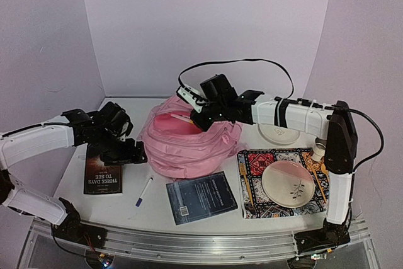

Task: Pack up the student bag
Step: Grab the pen at the center of the board.

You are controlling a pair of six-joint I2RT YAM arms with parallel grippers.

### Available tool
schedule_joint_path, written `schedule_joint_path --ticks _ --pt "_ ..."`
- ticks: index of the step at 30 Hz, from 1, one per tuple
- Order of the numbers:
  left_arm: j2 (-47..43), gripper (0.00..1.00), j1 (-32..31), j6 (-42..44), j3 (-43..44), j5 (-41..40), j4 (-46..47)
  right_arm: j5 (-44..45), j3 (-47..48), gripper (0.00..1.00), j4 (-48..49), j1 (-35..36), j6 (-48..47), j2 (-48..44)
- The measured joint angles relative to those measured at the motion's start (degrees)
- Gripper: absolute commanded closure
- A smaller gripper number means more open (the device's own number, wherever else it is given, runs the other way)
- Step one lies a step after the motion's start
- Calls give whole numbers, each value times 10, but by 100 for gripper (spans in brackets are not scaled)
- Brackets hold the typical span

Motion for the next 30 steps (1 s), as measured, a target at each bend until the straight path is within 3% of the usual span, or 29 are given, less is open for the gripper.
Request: schedule_joint_path --ticks 4,9,18,30 --pt "22 31 0 -27 -10 15 -13 -4 0 100 0 0 -1 0" --pt "50 35 -9 -46 -12 16 -16 -7 0 100 0 0 -3 0" --pt "133 44 -83 -80 -14 -18 -15 -7 0 100 0 0 -7 0" --pt "250 67 -108 -84 -5 -40 3 -8 0 100 0 0 -6 0"
